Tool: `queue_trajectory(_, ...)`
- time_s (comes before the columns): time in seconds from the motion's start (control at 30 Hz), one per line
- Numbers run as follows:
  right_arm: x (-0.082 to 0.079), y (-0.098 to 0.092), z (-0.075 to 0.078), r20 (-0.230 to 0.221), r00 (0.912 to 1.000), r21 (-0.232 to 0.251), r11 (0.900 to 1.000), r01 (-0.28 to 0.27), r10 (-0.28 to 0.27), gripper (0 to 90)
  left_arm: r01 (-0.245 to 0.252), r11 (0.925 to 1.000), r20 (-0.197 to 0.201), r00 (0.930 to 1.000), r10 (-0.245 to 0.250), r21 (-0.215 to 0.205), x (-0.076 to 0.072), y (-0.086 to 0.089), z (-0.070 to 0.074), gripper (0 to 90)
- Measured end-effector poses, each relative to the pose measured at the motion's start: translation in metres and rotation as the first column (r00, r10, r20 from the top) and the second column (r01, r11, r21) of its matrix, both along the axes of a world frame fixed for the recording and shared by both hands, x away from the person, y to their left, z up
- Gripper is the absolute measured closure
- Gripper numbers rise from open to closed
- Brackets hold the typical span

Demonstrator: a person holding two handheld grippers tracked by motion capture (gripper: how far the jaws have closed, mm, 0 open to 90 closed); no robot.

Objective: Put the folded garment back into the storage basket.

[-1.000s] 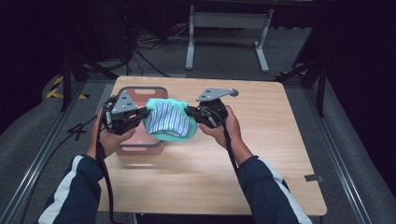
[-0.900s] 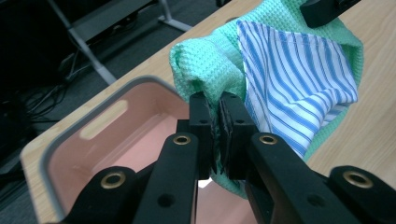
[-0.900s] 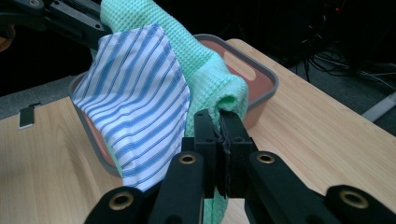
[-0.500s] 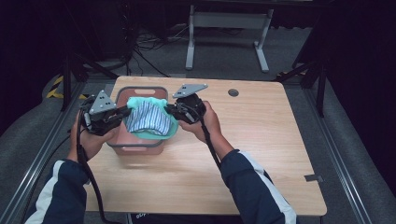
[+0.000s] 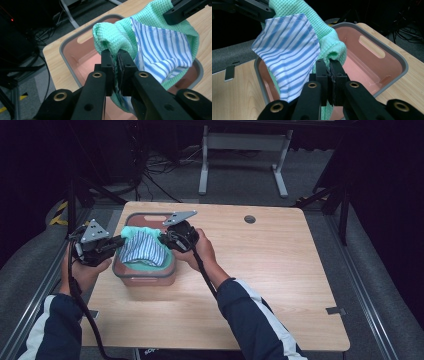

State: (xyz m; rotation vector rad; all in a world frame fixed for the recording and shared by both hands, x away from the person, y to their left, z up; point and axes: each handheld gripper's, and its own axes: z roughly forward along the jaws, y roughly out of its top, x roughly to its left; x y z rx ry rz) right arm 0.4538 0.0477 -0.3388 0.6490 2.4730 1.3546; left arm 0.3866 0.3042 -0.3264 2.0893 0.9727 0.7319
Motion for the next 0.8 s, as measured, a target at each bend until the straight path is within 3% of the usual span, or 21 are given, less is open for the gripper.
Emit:
queue_trajectory(0.13, 0.003, 0.003, -0.005, -0.009, 0.9999, 0.0, 1.0, 0.006, -0.006, 87.4, -0.01, 0.9999, -0.012, 0.9999, 0.01, -0.009, 0.004, 0.002, -0.006, 84.6)
queue_trajectory(0.6, 0.013, 0.006, -0.024, -0.042, 0.9989, -0.02, 1.0, 0.018, -0.019, 87.1, -0.02, 0.9984, -0.032, 0.9992, 0.022, 0.052, 0.017, -0.003, -0.021, 84.6)
queue_trajectory(0.8, 0.017, 0.008, -0.031, -0.058, 0.9981, -0.027, 0.999, 0.021, -0.022, 86.7, -0.036, 0.9984, -0.04, 0.9985, 0.038, 0.044, 0.019, -0.002, -0.028, 84.4)
